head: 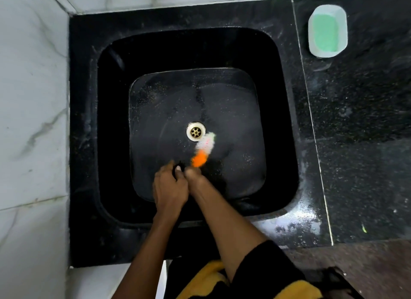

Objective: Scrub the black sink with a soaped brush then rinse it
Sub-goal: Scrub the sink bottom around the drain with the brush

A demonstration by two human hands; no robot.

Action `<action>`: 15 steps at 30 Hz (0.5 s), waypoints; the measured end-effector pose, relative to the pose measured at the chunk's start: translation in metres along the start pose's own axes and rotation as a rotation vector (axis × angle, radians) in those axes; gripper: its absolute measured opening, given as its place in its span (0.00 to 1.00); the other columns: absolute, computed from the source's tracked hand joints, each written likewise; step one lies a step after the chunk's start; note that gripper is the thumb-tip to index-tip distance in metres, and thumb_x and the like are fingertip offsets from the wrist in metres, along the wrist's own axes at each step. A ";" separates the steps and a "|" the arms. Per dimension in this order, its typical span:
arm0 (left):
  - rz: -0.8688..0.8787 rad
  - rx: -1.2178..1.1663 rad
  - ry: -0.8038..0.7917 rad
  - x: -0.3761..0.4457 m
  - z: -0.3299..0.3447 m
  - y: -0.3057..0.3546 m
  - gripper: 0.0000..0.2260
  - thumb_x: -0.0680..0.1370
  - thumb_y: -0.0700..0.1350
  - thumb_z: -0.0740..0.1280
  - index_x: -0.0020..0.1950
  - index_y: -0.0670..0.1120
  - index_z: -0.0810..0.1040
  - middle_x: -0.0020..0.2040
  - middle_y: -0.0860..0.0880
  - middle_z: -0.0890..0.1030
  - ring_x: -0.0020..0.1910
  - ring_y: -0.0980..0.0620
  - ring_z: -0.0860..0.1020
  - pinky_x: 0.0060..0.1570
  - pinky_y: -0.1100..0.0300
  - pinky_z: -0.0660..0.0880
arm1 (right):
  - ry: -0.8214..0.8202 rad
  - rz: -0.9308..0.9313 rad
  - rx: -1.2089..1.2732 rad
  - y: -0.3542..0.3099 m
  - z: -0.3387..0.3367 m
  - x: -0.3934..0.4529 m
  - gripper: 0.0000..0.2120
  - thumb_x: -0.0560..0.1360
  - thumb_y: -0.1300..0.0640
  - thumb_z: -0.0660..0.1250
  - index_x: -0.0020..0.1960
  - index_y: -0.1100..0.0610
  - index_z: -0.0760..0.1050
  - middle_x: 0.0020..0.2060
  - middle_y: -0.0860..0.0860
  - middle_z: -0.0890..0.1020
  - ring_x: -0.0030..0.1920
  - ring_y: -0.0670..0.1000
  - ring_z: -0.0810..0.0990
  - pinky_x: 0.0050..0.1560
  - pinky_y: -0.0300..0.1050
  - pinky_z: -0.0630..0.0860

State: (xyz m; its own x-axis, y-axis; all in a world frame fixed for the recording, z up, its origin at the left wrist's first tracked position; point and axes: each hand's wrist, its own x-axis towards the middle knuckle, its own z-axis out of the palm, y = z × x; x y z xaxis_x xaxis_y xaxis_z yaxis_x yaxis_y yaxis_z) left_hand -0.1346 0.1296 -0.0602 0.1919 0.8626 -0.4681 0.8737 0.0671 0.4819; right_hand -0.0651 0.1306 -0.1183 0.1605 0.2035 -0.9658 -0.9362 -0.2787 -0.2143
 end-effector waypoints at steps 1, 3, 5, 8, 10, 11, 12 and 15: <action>-0.014 0.001 0.030 -0.001 -0.002 -0.001 0.18 0.80 0.46 0.62 0.69 0.41 0.75 0.66 0.40 0.78 0.66 0.40 0.74 0.67 0.50 0.69 | -0.065 0.052 -0.037 0.000 0.013 -0.012 0.16 0.83 0.61 0.51 0.61 0.67 0.74 0.58 0.57 0.76 0.56 0.58 0.76 0.59 0.47 0.73; -0.029 0.010 0.066 -0.001 -0.005 -0.002 0.19 0.81 0.46 0.61 0.71 0.41 0.73 0.67 0.40 0.77 0.67 0.40 0.73 0.68 0.49 0.68 | -0.015 0.014 -0.085 0.001 0.017 -0.009 0.12 0.81 0.60 0.58 0.55 0.65 0.77 0.53 0.57 0.80 0.50 0.58 0.79 0.54 0.48 0.77; -0.033 0.008 0.070 -0.001 -0.006 -0.002 0.19 0.81 0.46 0.61 0.71 0.40 0.73 0.67 0.39 0.77 0.67 0.40 0.73 0.68 0.49 0.68 | 0.117 -0.009 -0.101 -0.004 0.011 0.001 0.12 0.78 0.57 0.63 0.53 0.64 0.79 0.50 0.58 0.83 0.45 0.57 0.81 0.46 0.49 0.80; -0.037 -0.018 0.034 -0.002 -0.005 -0.001 0.19 0.81 0.45 0.61 0.70 0.40 0.74 0.66 0.39 0.78 0.67 0.40 0.74 0.67 0.50 0.69 | 0.299 -0.036 -0.201 0.003 0.005 0.004 0.17 0.79 0.52 0.62 0.56 0.66 0.79 0.54 0.59 0.82 0.49 0.57 0.82 0.46 0.48 0.79; -0.012 -0.013 -0.016 0.000 -0.003 -0.002 0.18 0.81 0.44 0.62 0.70 0.40 0.74 0.66 0.40 0.78 0.66 0.41 0.74 0.66 0.52 0.69 | 0.375 -0.055 -0.280 0.004 0.007 0.006 0.19 0.79 0.51 0.61 0.57 0.66 0.79 0.56 0.59 0.81 0.55 0.59 0.81 0.53 0.50 0.79; 0.004 -0.008 -0.043 0.000 -0.003 -0.003 0.18 0.80 0.44 0.62 0.69 0.41 0.75 0.66 0.40 0.78 0.66 0.41 0.75 0.66 0.53 0.69 | 0.424 -0.083 -0.342 0.002 0.006 0.006 0.19 0.80 0.50 0.60 0.58 0.66 0.78 0.57 0.60 0.81 0.57 0.60 0.80 0.55 0.51 0.78; 0.020 -0.006 -0.060 0.000 -0.002 -0.004 0.18 0.80 0.43 0.62 0.69 0.41 0.75 0.65 0.40 0.78 0.65 0.42 0.75 0.66 0.53 0.69 | 0.427 -0.106 -0.398 0.000 0.007 0.002 0.20 0.81 0.50 0.58 0.59 0.66 0.78 0.58 0.62 0.80 0.59 0.62 0.78 0.58 0.51 0.76; 0.034 -0.026 -0.071 0.001 -0.003 -0.006 0.17 0.80 0.43 0.61 0.68 0.40 0.76 0.65 0.41 0.79 0.64 0.42 0.76 0.65 0.55 0.70 | 0.458 -0.179 -0.469 -0.003 0.002 0.002 0.21 0.82 0.51 0.56 0.60 0.68 0.76 0.60 0.64 0.78 0.61 0.64 0.76 0.60 0.53 0.74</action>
State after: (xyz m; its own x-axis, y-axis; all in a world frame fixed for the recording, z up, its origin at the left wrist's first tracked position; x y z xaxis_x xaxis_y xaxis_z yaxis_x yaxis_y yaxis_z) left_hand -0.1410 0.1314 -0.0616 0.2530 0.8272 -0.5017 0.8542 0.0525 0.5172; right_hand -0.0625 0.1334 -0.1192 0.5132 -0.1051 -0.8518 -0.6650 -0.6761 -0.3173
